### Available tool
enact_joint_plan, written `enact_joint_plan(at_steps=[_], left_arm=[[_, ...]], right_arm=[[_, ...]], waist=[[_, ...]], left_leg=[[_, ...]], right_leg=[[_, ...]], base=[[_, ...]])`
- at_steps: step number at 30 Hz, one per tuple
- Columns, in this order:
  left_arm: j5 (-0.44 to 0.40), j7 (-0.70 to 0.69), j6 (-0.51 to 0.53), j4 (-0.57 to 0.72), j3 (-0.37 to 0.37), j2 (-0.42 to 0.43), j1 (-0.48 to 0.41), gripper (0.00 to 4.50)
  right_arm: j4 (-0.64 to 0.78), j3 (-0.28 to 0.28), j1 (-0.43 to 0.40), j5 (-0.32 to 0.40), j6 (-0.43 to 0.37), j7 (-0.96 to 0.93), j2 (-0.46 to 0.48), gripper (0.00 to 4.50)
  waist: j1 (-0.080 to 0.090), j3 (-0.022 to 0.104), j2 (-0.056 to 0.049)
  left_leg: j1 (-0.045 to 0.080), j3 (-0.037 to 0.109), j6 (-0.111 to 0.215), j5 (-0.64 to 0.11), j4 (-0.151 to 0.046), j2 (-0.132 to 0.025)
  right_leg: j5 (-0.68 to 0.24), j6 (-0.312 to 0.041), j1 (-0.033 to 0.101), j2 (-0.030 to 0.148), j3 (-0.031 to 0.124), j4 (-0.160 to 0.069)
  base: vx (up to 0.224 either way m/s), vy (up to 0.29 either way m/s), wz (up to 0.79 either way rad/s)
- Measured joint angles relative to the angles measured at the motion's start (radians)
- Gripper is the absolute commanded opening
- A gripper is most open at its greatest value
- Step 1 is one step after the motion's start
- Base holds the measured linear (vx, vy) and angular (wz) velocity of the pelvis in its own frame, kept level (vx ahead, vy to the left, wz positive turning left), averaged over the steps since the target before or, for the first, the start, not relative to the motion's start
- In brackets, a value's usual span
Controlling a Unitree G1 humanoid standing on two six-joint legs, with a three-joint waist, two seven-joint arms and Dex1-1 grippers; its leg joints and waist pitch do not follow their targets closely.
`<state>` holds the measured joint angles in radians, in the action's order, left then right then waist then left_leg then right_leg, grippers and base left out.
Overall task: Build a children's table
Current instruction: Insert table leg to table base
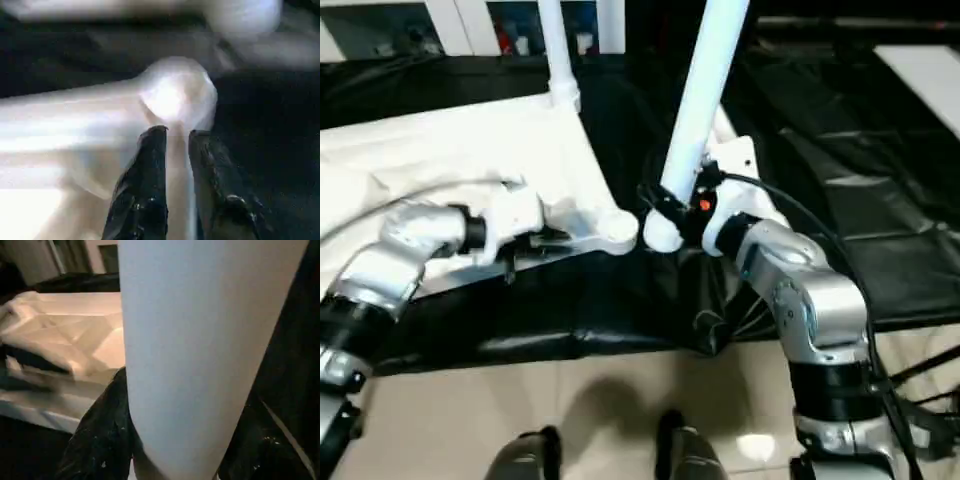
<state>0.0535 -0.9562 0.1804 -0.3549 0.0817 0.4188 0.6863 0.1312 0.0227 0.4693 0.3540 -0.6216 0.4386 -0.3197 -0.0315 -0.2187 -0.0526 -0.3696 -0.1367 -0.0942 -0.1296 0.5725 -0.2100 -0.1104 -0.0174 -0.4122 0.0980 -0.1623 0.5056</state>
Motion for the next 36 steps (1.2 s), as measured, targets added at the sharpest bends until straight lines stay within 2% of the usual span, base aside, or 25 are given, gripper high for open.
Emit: enact_joint_plan(at_steps=[1,2,3,4,5,6,8,9,11,12,14,18,23,24,26,27,28,29,30,31,32,33,34,35,36], left_arm=[[0.021,0.078,0.036,0.047,-0.05,-0.035,-0.014,0.98],[0.041,0.154,0.06,0.09,-0.108,-0.073,-0.025,0.98],[0.061,0.231,0.081,0.129,-0.141,-0.113,-0.03,0.98],[0.068,0.304,0.085,0.187,-0.179,-0.147,-0.057,0.98],[0.071,0.372,0.094,0.247,-0.219,-0.189,-0.097,0.98],[0.067,0.453,0.122,0.324,-0.259,-0.243,-0.158,0.98],[0.048,0.534,0.171,0.43,-0.29,-0.31,-0.258,0.98],[0.028,0.563,0.184,0.464,-0.293,-0.327,-0.315,0.98],[-0.024,0.604,0.171,0.509,-0.289,-0.348,-0.399,0.98],[-0.069,0.653,0.15,0.559,-0.287,-0.372,-0.484,0.98],[-0.1,0.711,0.148,0.594,-0.281,-0.397,-0.578,0.98],[-0.094,0.778,0.138,0.626,-0.281,-0.419,-0.585,0.98],[-0.093,0.79,0.141,0.687,-0.247,-0.425,-0.538,0.98],[-0.098,0.787,0.141,0.692,-0.236,-0.424,-0.535,0.98],[-0.111,0.786,0.141,0.693,-0.211,-0.424,-0.536,0.98],[-0.118,0.786,0.142,0.693,-0.197,-0.424,-0.544,0.98],[-0.119,0.786,0.141,0.695,-0.192,-0.422,-0.552,0.98],[-0.118,0.786,0.142,0.695,-0.192,-0.421,-0.566,0.98],[-0.117,0.786,0.146,0.695,-0.194,-0.414,-0.576,0.98],[-0.116,0.786,0.149,0.695,-0.193,-0.407,-0.571,0.98],[-0.113,0.786,0.152,0.695,-0.19,-0.399,-0.559,0.98],[-0.108,0.787,0.152,0.707,-0.188,-0.404,-0.553,0.98],[-0.107,0.788,0.152,0.71,-0.188,-0.413,-0.571,0.98],[-0.107,0.787,0.155,0.708,-0.183,-0.421,-0.582,0.98],[-0.105,0.787,0.161,0.705,-0.17,-0.424,-0.583,0.98]], right_arm=[[0.025,0.003,-0.009,-0.005,0.001,-0.021,0.006,1.84],[0.054,0.015,-0.02,-0.005,0.001,-0.044,0.023,1.84],[0.088,0.029,-0.037,-0.001,-0.004,-0.072,0.043,1.84],[0.114,0.033,-0.039,0.004,-0.021,-0.096,0.058,1.84],[0.14,0.038,-0.046,0.009,-0.037,-0.116,0.072,1.84],[0.173,0.039,-0.073,0.009,-0.055,-0.141,0.082,1.84],[0.214,0.035,-0.129,-0.002,-0.07,-0.178,0.096,1.84],[0.216,0.025,-0.152,-0.017,-0.074,-0.201,0.106,1.84],[0.218,0.006,-0.189,-0.054,-0.07,-0.231,0.117,1.84],[0.218,-0.015,-0.225,-0.092,-0.047,-0.26,0.131,1.84],[0.217,-0.022,-0.261,-0.126,-0.025,-0.298,0.158,1.84],[0.217,-0.028,-0.27,-0.127,0.022,-0.3,0.171,1.84],[0.217,-0.074,-0.269,-0.11,0.056,-0.23,0.149,1.84],[0.217,-0.081,-0.27,-0.11,0.063,-0.218,0.15,1.84],[0.217,-0.079,-0.274,-0.111,0.07,-0.213,0.154,1.84],[0.217,-0.078,-0.274,-0.111,0.081,-0.212,0.162,1.84],[0.217,-0.078,-0.274,-0.11,0.089,-0.212,0.171,1.84],[0.217,-0.079,-0.273,-0.109,0.091,-0.21,0.181,1.84],[0.218,-0.084,-0.273,-0.106,0.1,-0.208,0.19,1.84],[0.221,-0.085,-0.275,-0.106,0.107,-0.208,0.191,1.84],[0.224,-0.083,-0.283,-0.107,0.115,-0.208,0.188,1.84],[0.223,-0.081,-0.283,-0.108,0.121,-0.207,0.178,1.84],[0.219,-0.083,-0.282,-0.108,0.122,-0.204,0.174,1.84],[0.22,-0.084,-0.285,-0.108,0.124,-0.201,0.172,1.84],[0.22,-0.08,-0.293,-0.108,0.125,-0.199,0.169,1.84]], waist=[[0.001,-0.002,-0.006],[-0.004,-0.004,-0.008],[-0.017,-0.002,0.001],[-0.023,0.004,0.016],[-0.027,0.005,0.022],[-0.043,0.012,0.013],[-0.046,0.022,0.009],[-0.044,0.027,0.009],[-0.036,0.035,0.006],[-0.026,0.044,0.01],[-0.02,0.047,0.013],[-0.021,0.049,0.017],[-0.014,0.049,0.019],[-0.012,0.05,0.022],[0.004,0.05,0.022],[0.006,0.049,0.022],[0.01,0.048,0.021],[0.007,0.043,0.018],[0.005,0.037,0.003],[-0.008,0.032,0.002],[-0.019,0.032,0.006],[-0.035,0.043,0.045],[-0.041,0.039,0.04],[-0.05,0.036,0.04],[-0.055,0.039,0.025]], left_leg=[[0.001,0.002,0.0,0.0,-0.001,-0.006],[-0.001,0.0,0.0,0.0,-0.002,-0.01],[0.005,-0.019,-0.001,0.0,0.0,-0.01],[0.015,-0.041,-0.003,-0.001,0.002,-0.006],[0.014,-0.044,-0.007,-0.009,0.013,0.007],[0.008,-0.029,0.013,-0.023,0.014,0.019],[0.001,-0.016,0.01,-0.021,0.01,0.033],[-0.011,-0.01,0.007,-0.019,0.011,0.028],[-0.025,-0.005,0.001,-0.004,0.02,0.014],[-0.035,-0.005,0.002,-0.004,0.021,0.011],[-0.04,-0.008,0.005,-0.005,0.02,0.008],[-0.049,-0.012,0.002,-0.008,0.022,0.006],[-0.04,-0.015,0.002,-0.008,0.022,0.006],[-0.051,-0.004,0.005,-0.007,0.021,0.011],[-0.056,0.025,0.009,-0.006,0.021,0.028],[-0.057,0.042,0.011,-0.008,0.021,0.037],[-0.045,0.043,0.015,-0.012,0.024,0.036],[-0.033,0.039,0.017,-0.019,0.024,0.031],[-0.02,0.046,0.015,-0.025,0.022,0.016],[-0.016,0.037,0.015,-0.027,0.018,0.014],[-0.013,0.018,0.015,-0.026,0.023,0.014],[0.006,-0.027,0.016,-0.028,0.032,0.011],[0.011,-0.03,0.022,-0.058,0.054,0.018],[0.006,-0.017,0.048,-0.09,0.089,0.024],[0.005,0.012,0.079,-0.104,0.137,0.042]], right_leg=[[0.0,0.0,0.005,0.001,-0.004,0.003],[-0.011,-0.007,0.005,-0.001,0.001,0.029],[-0.067,-0.029,0.0,-0.004,0.054,0.134],[-0.074,0.002,-0.002,-0.006,0.095,0.171],[-0.077,0.006,-0.011,-0.007,0.101,0.178],[-0.08,0.003,-0.011,-0.01,0.102,0.175],[-0.082,0.0,-0.016,-0.02,0.099,0.168],[-0.081,-0.003,-0.024,-0.028,0.096,0.163],[-0.069,-0.009,-0.031,-0.042,0.095,0.154],[-0.064,-0.013,-0.036,-0.044,0.095,0.148],[-0.059,-0.014,-0.037,-0.044,0.095,0.139],[-0.056,-0.004,-0.035,-0.044,0.096,0.125],[-0.049,0.006,-0.02,-0.041,0.097,0.107],[-0.049,0.007,-0.017,-0.033,0.087,0.105],[-0.051,0.011,-0.003,-0.01,0.048,0.102],[-0.054,0.013,0.008,0.002,0.026,0.1],[-0.054,0.013,0.012,0.002,0.018,0.094],[-0.054,0.013,0.025,-0.001,0.011,0.081],[-0.055,0.012,0.055,-0.01,-0.001,0.062],[-0.102,0.001,0.065,-0.012,0.009,0.114],[-0.147,-0.009,0.071,-0.007,0.028,0.192],[-0.221,0.029,0.082,-0.01,0.094,0.234],[-0.23,0.027,0.087,-0.009,0.098,0.233],[-0.233,0.027,0.107,-0.011,0.103,0.222],[-0.233,0.027,0.132,-0.015,0.106,0.197]], base=[[0.0,0.0,0.0],[-0.043,-0.053,0.04],[0.04,-0.115,0.21],[0.04,-0.115,0.21],[0.119,-0.148,0.16],[0.072,-0.113,0.06],[0.063,-0.097,0.07],[0.0,0.0,0.0],[0.0,0.0,0.0],[0.054,0.026,0.02],[0.027,0.013,0.01],[0.0,0.0,0.0],[0.0,0.0,0.0],[0.0,0.0,0.0],[-0.015,0.012,0.2],[-0.027,0.01,0.41],[-0.027,0.01,0.41],[-0.054,-0.005,0.14],[0.0,0.0,0.0],[0.0,0.0,0.0],[0.074,-0.032,0.1],[0.106,-0.098,0.14],[0.106,-0.098,0.14],[0.142,-0.046,-0.01],[0.148,0.028,0.08]])
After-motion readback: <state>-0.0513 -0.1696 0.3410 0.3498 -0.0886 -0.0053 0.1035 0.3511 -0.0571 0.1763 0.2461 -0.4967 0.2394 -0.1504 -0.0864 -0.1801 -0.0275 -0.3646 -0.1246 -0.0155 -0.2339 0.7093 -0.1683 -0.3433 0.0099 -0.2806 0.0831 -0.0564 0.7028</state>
